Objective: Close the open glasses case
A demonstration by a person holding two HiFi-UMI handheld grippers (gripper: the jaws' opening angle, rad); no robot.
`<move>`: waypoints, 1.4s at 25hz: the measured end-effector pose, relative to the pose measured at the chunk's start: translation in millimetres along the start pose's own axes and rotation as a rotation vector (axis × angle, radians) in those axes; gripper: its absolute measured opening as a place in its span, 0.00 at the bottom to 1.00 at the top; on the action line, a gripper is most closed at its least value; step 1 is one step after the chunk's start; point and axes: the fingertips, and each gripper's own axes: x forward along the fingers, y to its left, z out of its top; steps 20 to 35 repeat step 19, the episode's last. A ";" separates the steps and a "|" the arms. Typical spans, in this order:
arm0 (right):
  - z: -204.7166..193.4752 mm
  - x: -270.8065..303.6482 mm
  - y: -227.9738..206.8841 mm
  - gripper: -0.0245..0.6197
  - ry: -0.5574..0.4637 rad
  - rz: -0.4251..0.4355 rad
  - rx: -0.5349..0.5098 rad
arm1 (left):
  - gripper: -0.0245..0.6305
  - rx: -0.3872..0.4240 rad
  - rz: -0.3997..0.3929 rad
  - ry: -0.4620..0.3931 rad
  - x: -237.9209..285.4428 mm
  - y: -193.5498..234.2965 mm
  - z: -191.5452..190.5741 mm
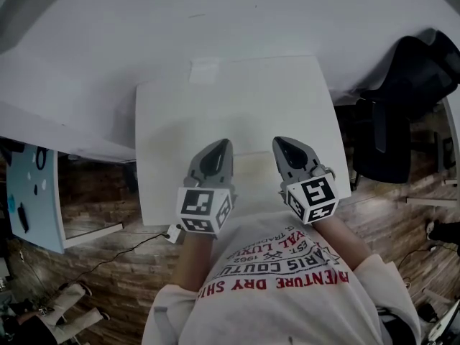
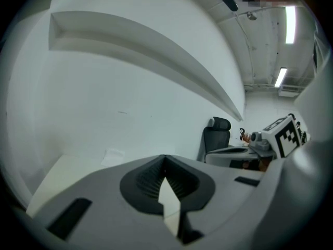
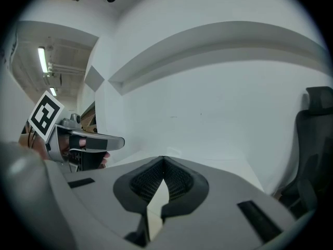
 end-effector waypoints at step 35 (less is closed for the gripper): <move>-20.4 -2.4 -5.1 0.05 0.063 -0.011 0.022 | 0.04 -0.013 -0.012 0.052 8.7 -7.7 -19.4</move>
